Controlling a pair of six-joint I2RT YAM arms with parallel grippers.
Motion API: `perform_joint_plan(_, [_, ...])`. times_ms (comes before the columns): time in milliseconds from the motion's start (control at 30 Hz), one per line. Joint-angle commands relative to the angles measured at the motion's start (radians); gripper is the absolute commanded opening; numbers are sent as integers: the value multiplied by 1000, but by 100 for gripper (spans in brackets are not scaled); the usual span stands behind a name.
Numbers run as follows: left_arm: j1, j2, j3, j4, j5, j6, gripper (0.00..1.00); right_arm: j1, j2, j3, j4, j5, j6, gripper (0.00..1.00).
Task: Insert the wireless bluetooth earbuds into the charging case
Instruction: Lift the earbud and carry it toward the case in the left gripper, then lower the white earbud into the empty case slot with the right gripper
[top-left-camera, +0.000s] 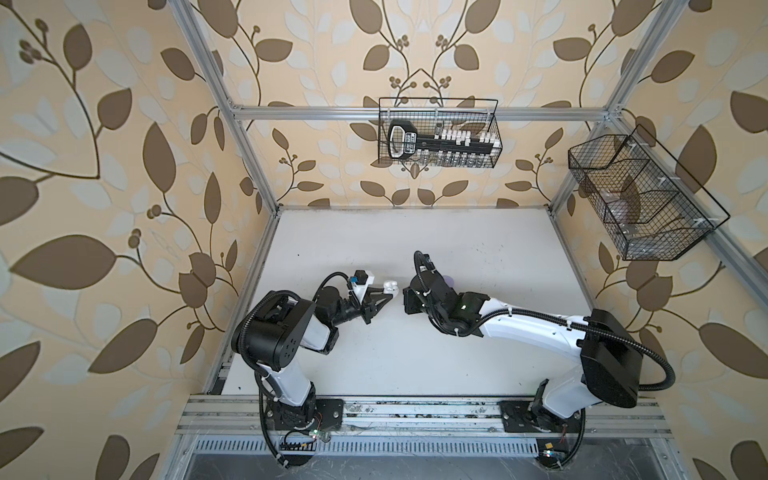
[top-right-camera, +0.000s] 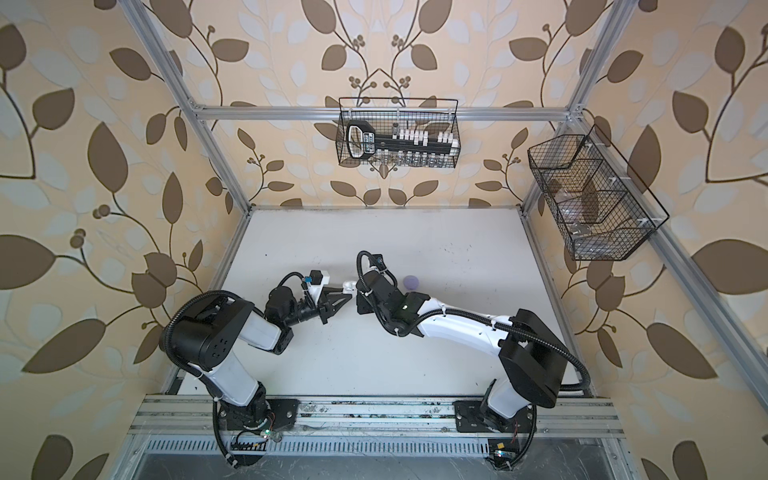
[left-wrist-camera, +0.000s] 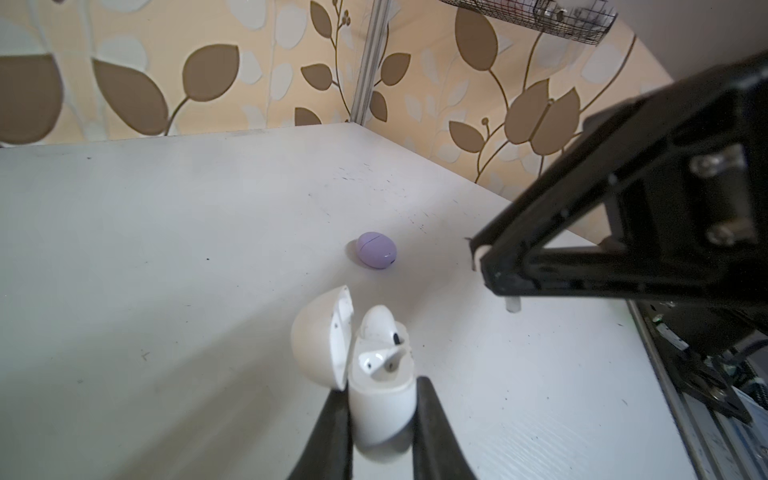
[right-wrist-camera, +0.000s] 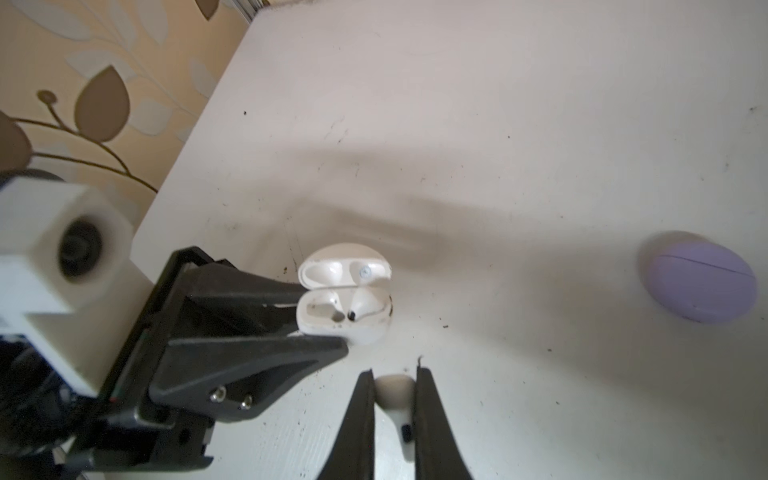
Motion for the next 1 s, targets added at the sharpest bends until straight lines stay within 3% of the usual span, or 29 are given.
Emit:
perform_joint_plan(0, [-7,5,22,59,76,-3,18,-7,8,-10,101,-8,-14,12])
perform_joint_plan(967, [-7,5,20,60,78,-4,18,5,120,-1,297,-94,-10,10])
